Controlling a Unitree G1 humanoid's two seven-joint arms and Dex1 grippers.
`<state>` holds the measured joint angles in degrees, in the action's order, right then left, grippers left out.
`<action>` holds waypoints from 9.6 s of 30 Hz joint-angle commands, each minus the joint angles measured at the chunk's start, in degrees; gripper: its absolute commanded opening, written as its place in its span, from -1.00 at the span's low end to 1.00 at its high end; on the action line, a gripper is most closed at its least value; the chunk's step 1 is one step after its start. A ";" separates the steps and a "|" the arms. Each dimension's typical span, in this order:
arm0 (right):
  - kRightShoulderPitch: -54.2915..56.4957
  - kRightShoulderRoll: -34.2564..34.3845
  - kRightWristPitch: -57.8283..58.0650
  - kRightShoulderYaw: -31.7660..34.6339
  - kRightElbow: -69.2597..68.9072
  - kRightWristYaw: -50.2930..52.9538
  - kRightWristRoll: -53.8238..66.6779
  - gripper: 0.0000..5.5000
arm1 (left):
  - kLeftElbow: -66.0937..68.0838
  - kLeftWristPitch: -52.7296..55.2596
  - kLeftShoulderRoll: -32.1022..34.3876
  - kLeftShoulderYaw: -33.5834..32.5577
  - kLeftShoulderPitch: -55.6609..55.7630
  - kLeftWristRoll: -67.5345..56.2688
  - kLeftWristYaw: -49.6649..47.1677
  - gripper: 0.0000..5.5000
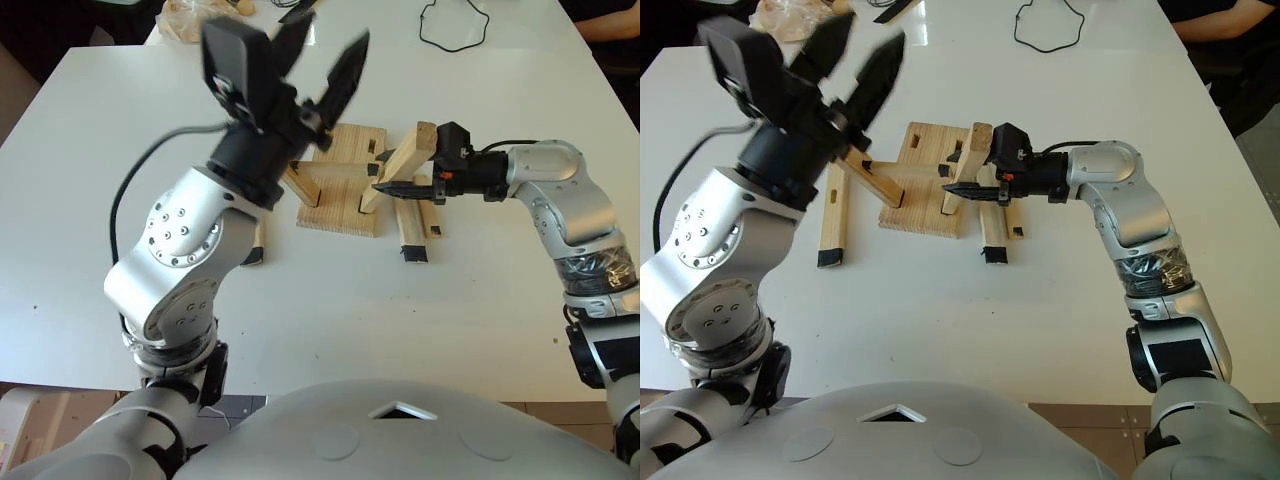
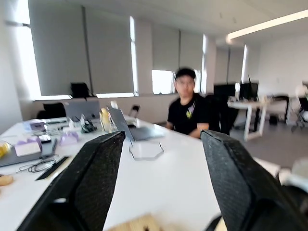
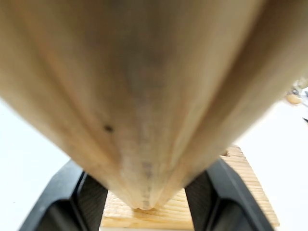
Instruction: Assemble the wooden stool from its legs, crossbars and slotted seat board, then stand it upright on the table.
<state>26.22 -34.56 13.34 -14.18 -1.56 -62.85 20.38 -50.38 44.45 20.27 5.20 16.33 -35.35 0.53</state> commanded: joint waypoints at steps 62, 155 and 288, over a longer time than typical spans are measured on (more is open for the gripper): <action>8.45 2.40 9.58 -12.12 14.39 -14.70 -5.13 -0.27 | 9.46 -2.43 -4.41 -3.53 -8.15 0.68 20.91 -0.88; 14.86 23.80 44.08 27.37 -31.26 31.99 16.35 -1.00 | 19.36 23.30 -8.35 -38.86 27.04 -24.40 0.24 -1.00; 5.47 10.99 -2.32 -3.55 29.01 1.44 -21.96 -1.00 | 34.28 -12.93 13.15 -3.23 -26.22 16.65 34.81 -1.00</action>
<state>32.71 -22.96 9.68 -17.65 27.94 -62.19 -0.81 -18.09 31.31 33.21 2.49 -11.41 -20.31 36.18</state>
